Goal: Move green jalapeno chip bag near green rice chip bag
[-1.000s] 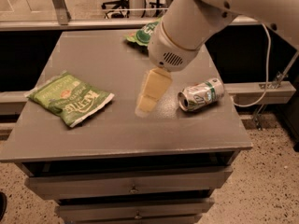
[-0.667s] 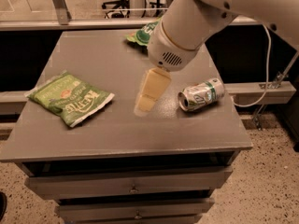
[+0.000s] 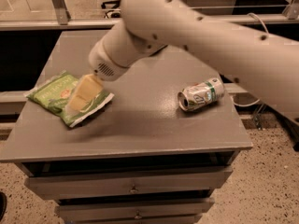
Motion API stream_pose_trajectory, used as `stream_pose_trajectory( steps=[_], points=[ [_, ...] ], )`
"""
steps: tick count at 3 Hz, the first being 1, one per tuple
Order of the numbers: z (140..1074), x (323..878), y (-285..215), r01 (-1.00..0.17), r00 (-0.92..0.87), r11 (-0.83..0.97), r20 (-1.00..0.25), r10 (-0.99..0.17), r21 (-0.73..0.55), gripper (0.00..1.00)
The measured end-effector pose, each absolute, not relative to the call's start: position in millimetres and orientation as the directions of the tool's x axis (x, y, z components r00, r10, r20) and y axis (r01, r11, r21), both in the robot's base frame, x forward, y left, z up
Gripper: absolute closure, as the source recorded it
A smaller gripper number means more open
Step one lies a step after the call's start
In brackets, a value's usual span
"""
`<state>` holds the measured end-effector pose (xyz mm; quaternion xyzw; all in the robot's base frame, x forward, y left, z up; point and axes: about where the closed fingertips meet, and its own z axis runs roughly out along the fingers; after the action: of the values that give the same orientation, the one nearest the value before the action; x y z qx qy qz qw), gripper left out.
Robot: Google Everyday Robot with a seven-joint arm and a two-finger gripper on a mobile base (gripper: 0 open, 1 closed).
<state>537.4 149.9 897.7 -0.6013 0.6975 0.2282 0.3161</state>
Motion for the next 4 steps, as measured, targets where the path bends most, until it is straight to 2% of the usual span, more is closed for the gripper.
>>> stream_pose_trajectory(
  steps=[1, 2, 3, 4],
  points=[
    [872.9, 543.6, 209.7, -0.989, -0.053, 0.140, -0.745, -0.665, -0.054, 0.00],
    [847.1, 556.3, 242.7, -0.989, -0.029, 0.127, -0.744, -0.668, -0.075, 0.00],
    [836.5, 572.0, 244.1, -0.982, -0.033, 0.159, -0.745, -0.666, -0.099, 0.26],
    [838.6, 584.4, 236.9, -0.975, -0.031, 0.186, -0.747, -0.664, -0.124, 0.57]
  ],
)
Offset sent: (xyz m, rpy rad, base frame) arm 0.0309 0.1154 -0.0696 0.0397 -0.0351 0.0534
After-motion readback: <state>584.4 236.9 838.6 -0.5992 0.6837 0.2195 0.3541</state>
